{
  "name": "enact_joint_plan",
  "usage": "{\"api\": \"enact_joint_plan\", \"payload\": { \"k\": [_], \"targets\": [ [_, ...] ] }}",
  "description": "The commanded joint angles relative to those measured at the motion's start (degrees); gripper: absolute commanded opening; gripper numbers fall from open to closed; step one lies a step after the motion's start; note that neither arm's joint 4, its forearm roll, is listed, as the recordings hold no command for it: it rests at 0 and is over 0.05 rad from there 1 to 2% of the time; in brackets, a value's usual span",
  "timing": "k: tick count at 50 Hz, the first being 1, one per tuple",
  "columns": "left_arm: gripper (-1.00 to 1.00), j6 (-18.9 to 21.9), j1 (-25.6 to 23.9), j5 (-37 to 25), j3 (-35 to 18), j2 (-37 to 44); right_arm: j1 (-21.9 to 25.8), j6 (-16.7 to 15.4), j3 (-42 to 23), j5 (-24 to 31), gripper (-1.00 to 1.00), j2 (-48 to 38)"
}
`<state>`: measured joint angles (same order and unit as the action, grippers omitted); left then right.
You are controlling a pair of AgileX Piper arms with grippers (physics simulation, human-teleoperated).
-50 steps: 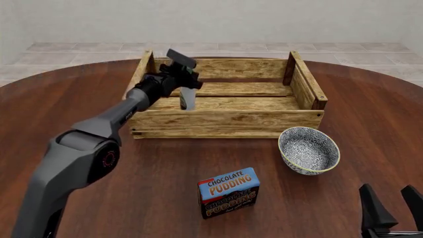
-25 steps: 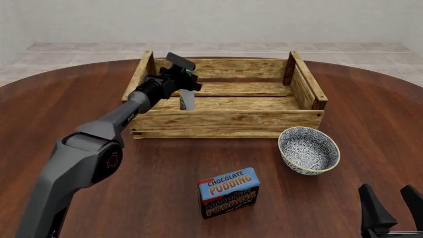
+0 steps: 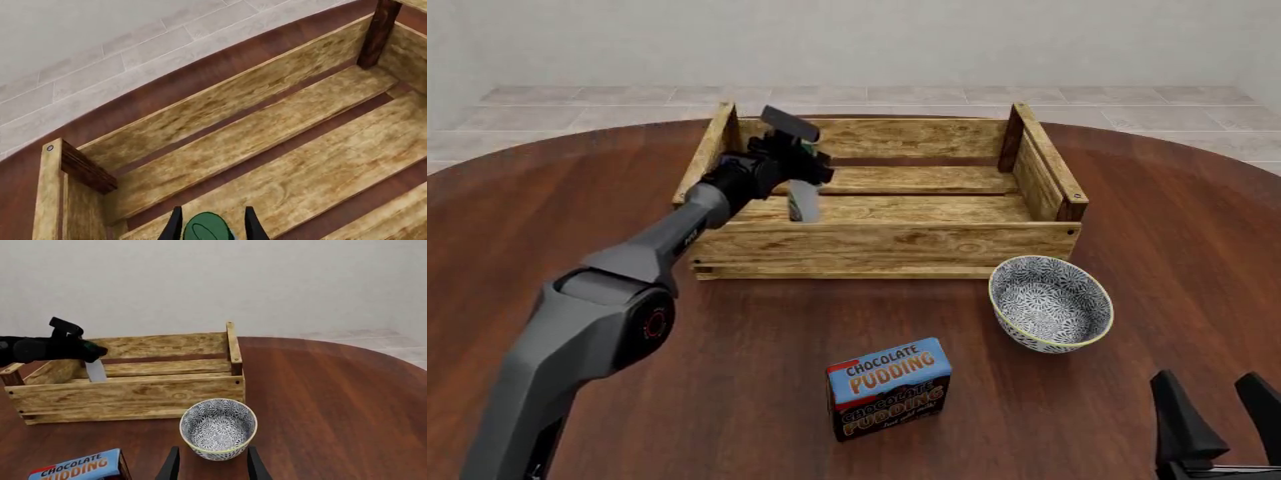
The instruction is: Pick up the salad dressing and put it in the tray.
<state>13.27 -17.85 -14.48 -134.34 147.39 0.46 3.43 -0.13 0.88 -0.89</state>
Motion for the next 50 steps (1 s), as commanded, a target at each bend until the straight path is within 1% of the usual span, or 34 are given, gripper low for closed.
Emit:
{"api": "enact_joint_plan", "payload": {
  "k": [1,10,13,29,35,50],
  "targets": [
    [1.00,0.19,0.05,-0.60,-0.12,0.59,0.03,-0.11,-0.03,-0.01,1.00,-0.02],
    [1.00,0.49,0.01,0.08,1.05,-0.20,0.06,-0.11,0.03,0.22,1.00,0.28],
    [1.00,0.37,0.22,-0.29,0.21,0.19,0.12,-0.12,0.03,0.12,1.00,0.19],
    [1.00,0.53,0.12,0.07,1.76,-1.69,0.11,-0.24,0.06,0.04,1.00,0.15],
    [1.00,0.61,0.12,-0.22,1.22,-1.80,0.10,-0.32,0.08,-0.14,1.00,-0.04],
    [1.00,1.04,0.43,-0.41,1.93,-3.76,0.03,-0.40,0.07,-0.22,1.00,-0.08]
  ]
}}
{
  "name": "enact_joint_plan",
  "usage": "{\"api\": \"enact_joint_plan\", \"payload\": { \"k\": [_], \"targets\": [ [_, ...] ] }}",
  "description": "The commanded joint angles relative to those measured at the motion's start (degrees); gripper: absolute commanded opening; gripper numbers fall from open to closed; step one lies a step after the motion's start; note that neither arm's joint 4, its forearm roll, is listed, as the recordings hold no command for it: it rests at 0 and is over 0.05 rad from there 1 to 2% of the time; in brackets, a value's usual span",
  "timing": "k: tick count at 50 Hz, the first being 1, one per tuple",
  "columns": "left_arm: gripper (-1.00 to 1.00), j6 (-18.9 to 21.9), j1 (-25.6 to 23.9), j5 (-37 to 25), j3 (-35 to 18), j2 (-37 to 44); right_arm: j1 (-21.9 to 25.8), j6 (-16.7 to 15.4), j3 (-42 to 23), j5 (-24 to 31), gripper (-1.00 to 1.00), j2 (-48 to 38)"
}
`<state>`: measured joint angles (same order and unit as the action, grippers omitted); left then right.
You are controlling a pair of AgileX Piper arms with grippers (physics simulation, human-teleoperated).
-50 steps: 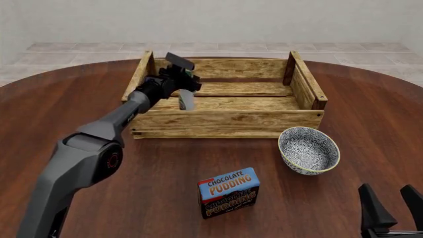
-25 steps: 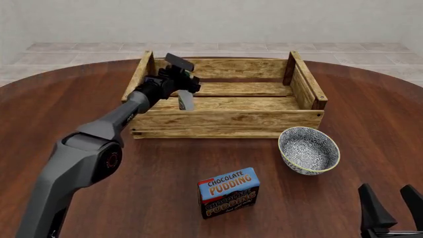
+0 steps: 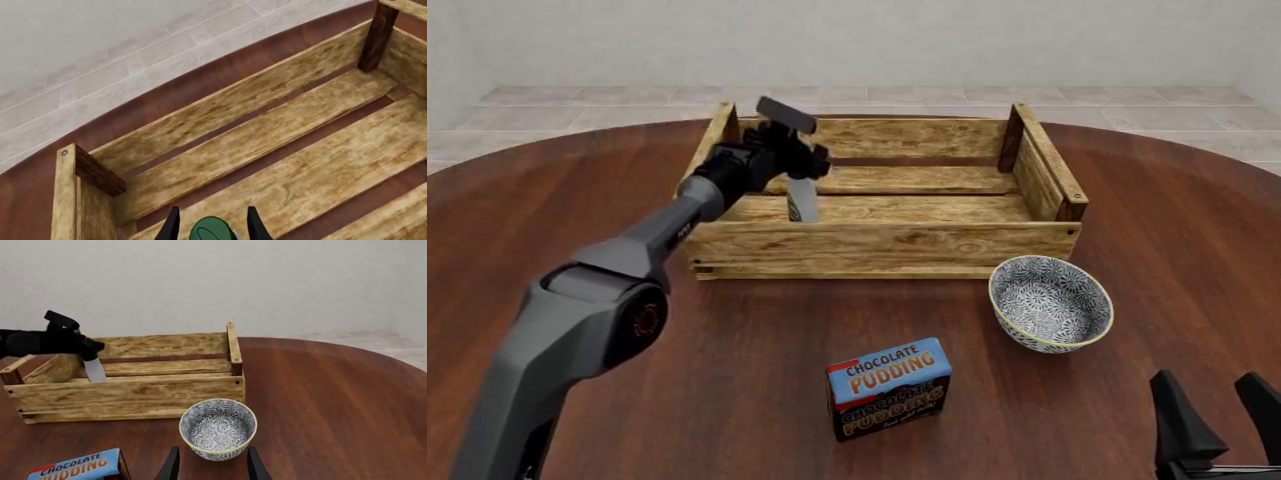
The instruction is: Pick up the salad dressing and put it in the tray.
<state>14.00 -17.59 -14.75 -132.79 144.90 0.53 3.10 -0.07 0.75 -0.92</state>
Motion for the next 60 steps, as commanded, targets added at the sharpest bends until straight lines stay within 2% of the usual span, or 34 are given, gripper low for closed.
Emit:
{"api": "enact_joint_plan", "payload": {
  "k": [1,19,38,45,60],
  "targets": [
    [1.00,0.31,0.17,-0.13,0.40,-1.28,-0.05,-0.06,0.02,-0.09,1.00,-0.05],
    [1.00,1.09,-0.24,-1.23,1.02,-5.35,-0.11,-0.28,0.01,-0.02,1.00,-0.04],
    [1.00,1.97,-0.02,0.46,6.71,-11.63,0.06,-0.95,-0.03,-0.13,1.00,-0.60],
    [1.00,3.75,-1.02,5.83,16.65,-17.35,0.06,-0.87,0.00,0.03,1.00,-0.45],
    [1.00,3.33,-2.67,10.60,29.09,-27.57,0.36,-1.07,0.03,0.17,1.00,-0.16]
  ]
}}
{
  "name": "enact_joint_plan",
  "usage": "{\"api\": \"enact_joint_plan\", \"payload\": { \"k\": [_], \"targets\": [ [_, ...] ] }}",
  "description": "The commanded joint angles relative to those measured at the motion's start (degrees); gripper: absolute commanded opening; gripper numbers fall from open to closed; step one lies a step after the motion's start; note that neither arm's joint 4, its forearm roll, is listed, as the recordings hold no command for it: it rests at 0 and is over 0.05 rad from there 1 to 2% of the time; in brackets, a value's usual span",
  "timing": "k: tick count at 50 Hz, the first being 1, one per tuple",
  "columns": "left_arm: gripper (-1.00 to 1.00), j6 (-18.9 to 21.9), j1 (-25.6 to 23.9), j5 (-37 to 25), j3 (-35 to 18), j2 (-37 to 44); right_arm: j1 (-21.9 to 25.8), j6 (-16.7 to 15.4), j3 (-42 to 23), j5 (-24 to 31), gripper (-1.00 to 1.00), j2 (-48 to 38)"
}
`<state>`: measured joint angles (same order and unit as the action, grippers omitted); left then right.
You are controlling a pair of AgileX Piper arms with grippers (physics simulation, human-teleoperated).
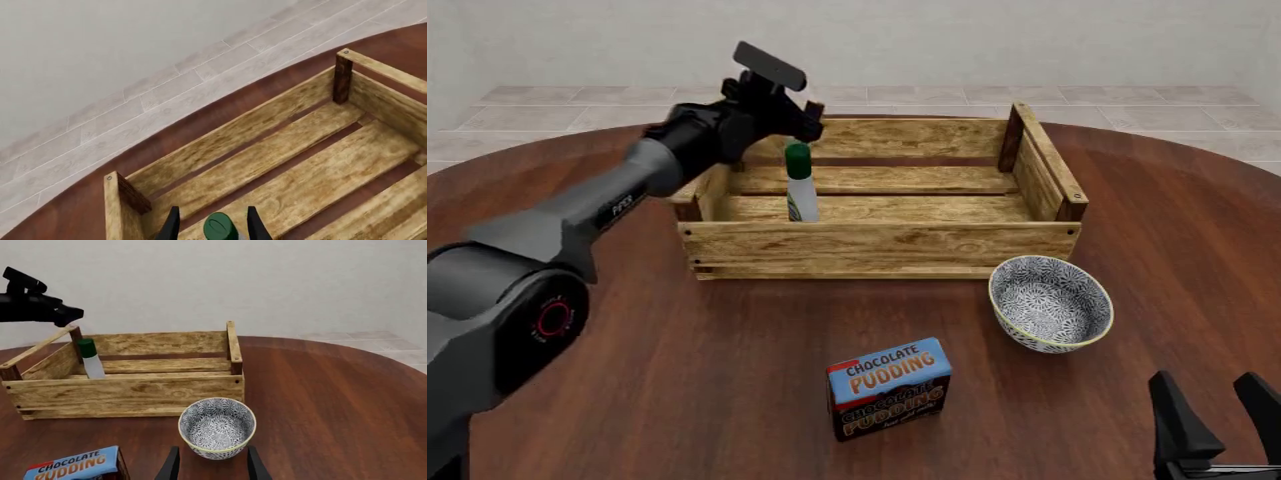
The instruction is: Pick up the salad dressing and put it in the tray.
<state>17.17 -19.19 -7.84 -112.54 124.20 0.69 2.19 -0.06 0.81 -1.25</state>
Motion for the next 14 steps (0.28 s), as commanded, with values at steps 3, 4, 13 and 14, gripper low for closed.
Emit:
{"api": "enact_joint_plan", "payload": {
  "k": [3,4,13,14],
  "targets": [
    [1.00,-0.98,-1.33,5.01,12.16,-9.46,0.16,-0.23,0.03,-0.05,1.00,0.07],
    [1.00,-0.87,-1.44,5.17,12.89,-9.90,0.14,-0.25,0.03,-0.02,1.00,0.12],
    [1.00,-1.65,-1.95,8.38,19.85,-14.33,0.21,-0.51,0.01,-0.24,1.00,-0.08],
    [1.00,-0.94,-2.01,9.16,21.22,-15.24,0.19,-0.55,0.01,-0.18,1.00,-0.01]
  ]
}}
